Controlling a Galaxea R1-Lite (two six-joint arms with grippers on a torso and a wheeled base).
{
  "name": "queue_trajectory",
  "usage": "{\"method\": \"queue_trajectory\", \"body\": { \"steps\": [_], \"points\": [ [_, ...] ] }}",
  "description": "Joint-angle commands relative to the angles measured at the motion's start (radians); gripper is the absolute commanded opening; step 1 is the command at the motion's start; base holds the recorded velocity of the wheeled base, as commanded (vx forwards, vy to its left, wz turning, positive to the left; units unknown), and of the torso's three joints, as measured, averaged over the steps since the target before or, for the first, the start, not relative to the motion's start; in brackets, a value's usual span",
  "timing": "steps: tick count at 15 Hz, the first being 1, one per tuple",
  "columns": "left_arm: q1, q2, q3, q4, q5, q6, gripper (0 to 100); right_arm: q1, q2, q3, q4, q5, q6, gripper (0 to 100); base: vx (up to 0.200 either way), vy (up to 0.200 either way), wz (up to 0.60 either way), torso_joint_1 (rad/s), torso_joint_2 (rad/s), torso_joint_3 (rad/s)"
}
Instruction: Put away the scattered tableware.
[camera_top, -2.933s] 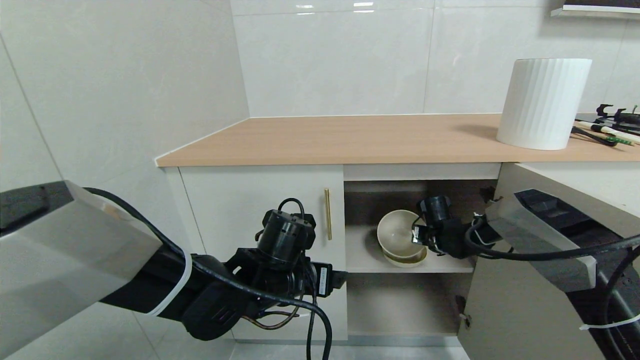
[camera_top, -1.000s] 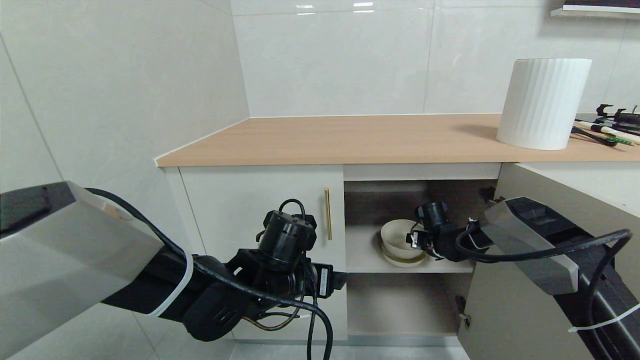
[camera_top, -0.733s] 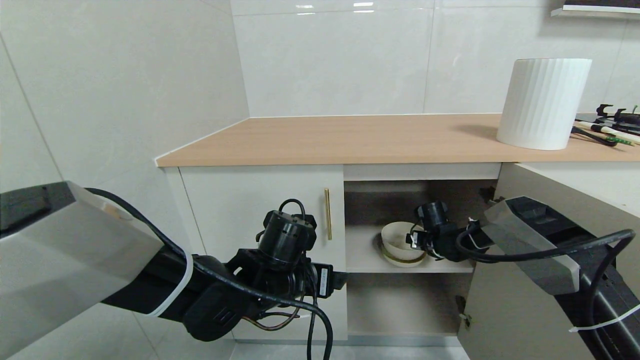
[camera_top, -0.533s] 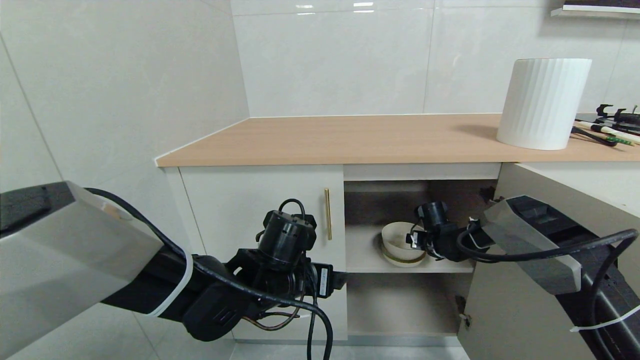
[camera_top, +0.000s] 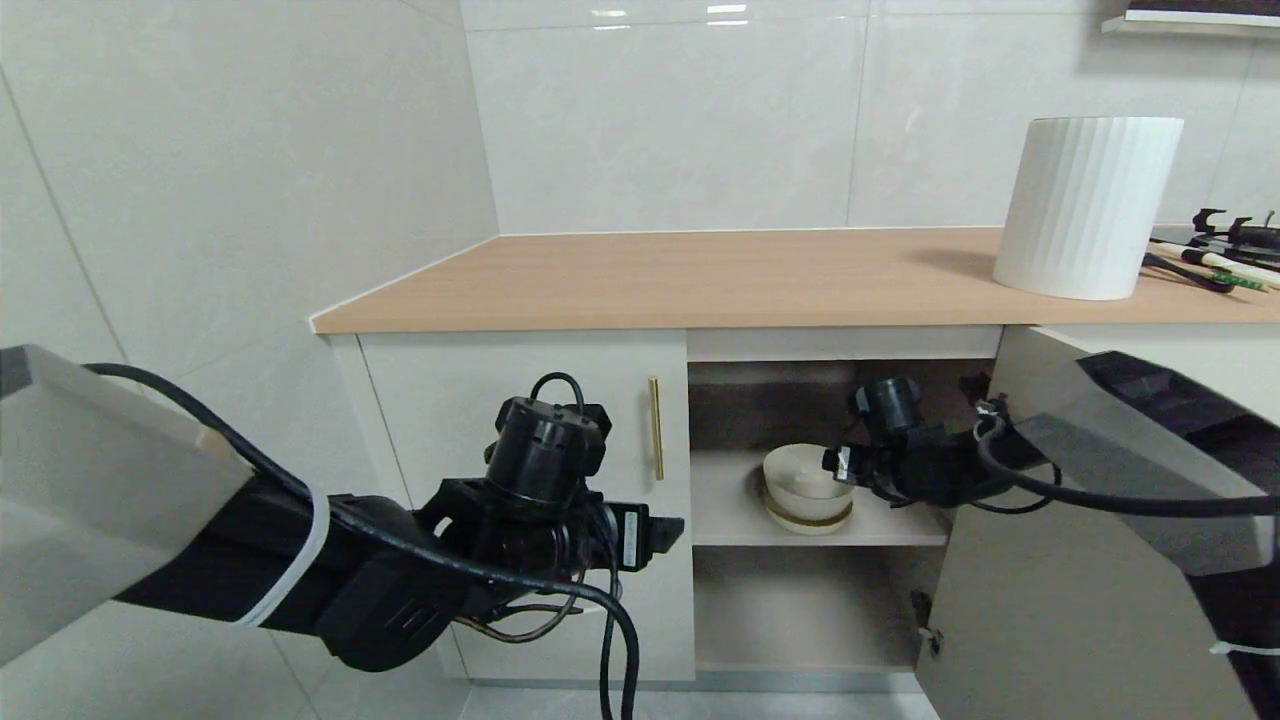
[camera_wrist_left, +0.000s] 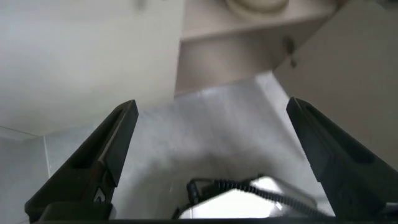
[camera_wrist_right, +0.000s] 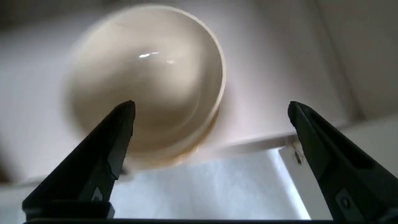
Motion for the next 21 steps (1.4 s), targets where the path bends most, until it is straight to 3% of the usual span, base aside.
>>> {"method": "queue_trajectory", "body": {
  "steps": [1, 4, 7, 12, 16, 18, 21],
  "points": [
    [0.059, -0.142, 0.025, 0.010, -0.004, 0.001, 100, 0.045, -0.341, 0.283, 0.000, 0.084, 0.004, 100, 0.000, 0.000, 0.00, 0.000, 0.00, 0.000],
    [0.076, -0.311, 0.068, 0.085, -0.018, 0.001, 100, 0.120, -0.610, 0.484, 0.035, 0.115, -0.001, 100, 0.000, 0.000, 0.00, 0.000, 0.00, 0.000],
    [0.089, -0.407, 0.147, 0.096, -0.058, 0.001, 100, 0.203, -0.766, 0.594, 0.113, 0.127, -0.016, 100, 0.000, 0.000, 0.00, 0.000, 0.00, 0.000],
    [0.122, -0.555, 0.265, 0.100, -0.090, 0.001, 100, 0.219, -0.878, 0.752, 0.138, 0.127, -0.030, 100, 0.000, 0.000, 0.00, 0.000, 0.00, 0.000],
    [0.121, -0.522, 0.288, 0.096, -0.090, -0.004, 100, 0.214, -0.906, 0.784, 0.136, 0.126, -0.030, 100, 0.000, 0.000, 0.00, 0.000, 0.00, 0.000],
    [0.118, -0.499, 0.318, 0.094, -0.090, -0.028, 100, 0.214, -0.910, 0.787, 0.138, 0.121, -0.031, 100, -0.200, 0.000, 0.00, 0.002, 0.00, 0.002],
    [0.118, -0.507, 0.331, 0.094, -0.089, -0.034, 100, 0.214, -0.910, 0.792, 0.138, 0.117, -0.033, 100, -0.200, 0.000, 0.00, 0.004, 0.00, 0.009]
  ]
}}
